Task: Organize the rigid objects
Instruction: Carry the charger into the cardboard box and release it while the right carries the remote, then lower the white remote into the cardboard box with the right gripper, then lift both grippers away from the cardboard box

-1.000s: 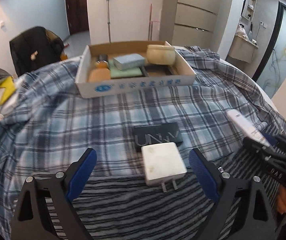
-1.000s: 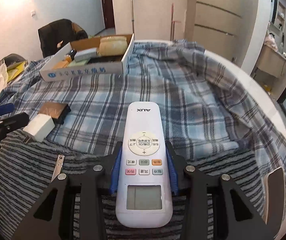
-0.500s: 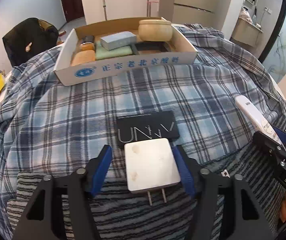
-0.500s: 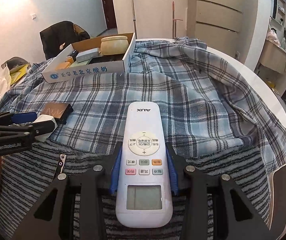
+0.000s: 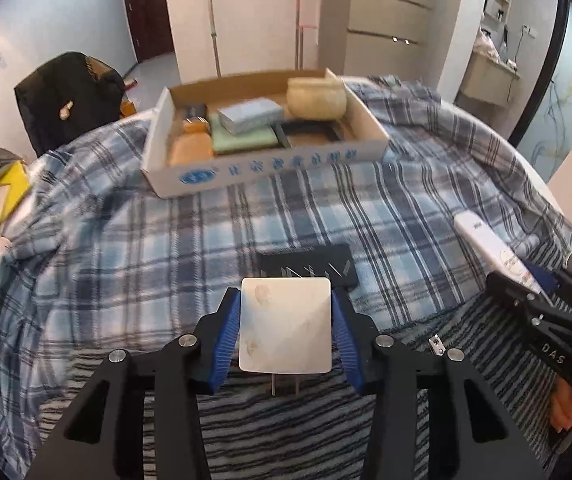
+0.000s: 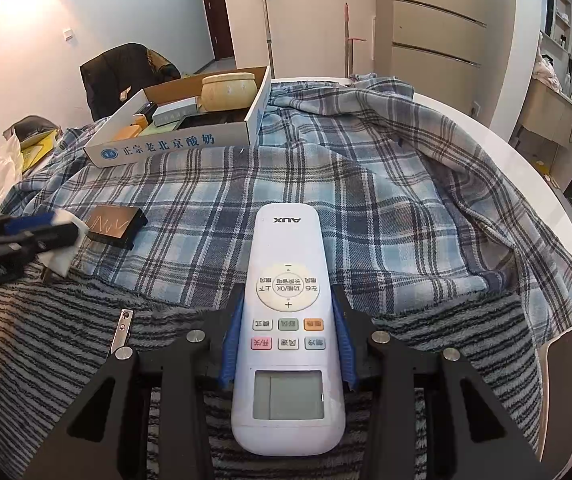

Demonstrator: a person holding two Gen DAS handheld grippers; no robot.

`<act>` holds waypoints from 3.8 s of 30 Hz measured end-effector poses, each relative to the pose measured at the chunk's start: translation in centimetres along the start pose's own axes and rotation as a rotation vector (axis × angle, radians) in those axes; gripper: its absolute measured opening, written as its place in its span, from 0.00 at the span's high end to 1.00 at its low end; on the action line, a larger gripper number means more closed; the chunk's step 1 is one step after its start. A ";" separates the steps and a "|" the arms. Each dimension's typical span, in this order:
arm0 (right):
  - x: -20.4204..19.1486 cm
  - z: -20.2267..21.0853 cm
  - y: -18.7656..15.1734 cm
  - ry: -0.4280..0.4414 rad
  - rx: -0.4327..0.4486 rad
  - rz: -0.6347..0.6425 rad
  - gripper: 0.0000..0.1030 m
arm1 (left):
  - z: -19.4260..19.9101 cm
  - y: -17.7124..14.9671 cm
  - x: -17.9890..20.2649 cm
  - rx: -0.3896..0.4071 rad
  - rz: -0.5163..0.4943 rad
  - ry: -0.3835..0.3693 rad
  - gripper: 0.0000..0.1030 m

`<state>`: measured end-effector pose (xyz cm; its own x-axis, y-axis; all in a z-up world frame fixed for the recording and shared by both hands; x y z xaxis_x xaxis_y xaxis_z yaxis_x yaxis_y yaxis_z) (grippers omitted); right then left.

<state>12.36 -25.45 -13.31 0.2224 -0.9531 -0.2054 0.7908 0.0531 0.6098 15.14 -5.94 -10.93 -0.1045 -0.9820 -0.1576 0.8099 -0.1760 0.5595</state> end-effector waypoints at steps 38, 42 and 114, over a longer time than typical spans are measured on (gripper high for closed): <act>-6.0 -1.0 16.8 -0.115 0.095 0.147 0.62 | -11.4 13.2 -8.1 0.054 0.131 0.043 0.55; -6.2 -2.1 16.7 -0.103 0.071 0.143 0.62 | -10.7 13.2 -8.5 0.076 0.160 -0.047 0.40; -11.0 8.6 4.7 0.108 0.264 0.103 0.57 | 18.3 2.2 -7.7 0.782 0.285 -0.029 0.00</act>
<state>8.68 -17.25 -1.57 0.3641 -0.9087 -0.2039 0.5882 0.0546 0.8068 7.13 0.00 6.40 0.0204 -0.9956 0.0910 0.1743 0.0932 0.9803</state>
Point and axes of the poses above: each gripper's, at about its wrist camera, not at the fingertips, and z roughly against the way its jaws point, x to its right, y to its top, the point moved 8 cm from there along -z, roughly the way its jaws point, and after that the axes turned 12 degrees about y, right-handed, at the moved point
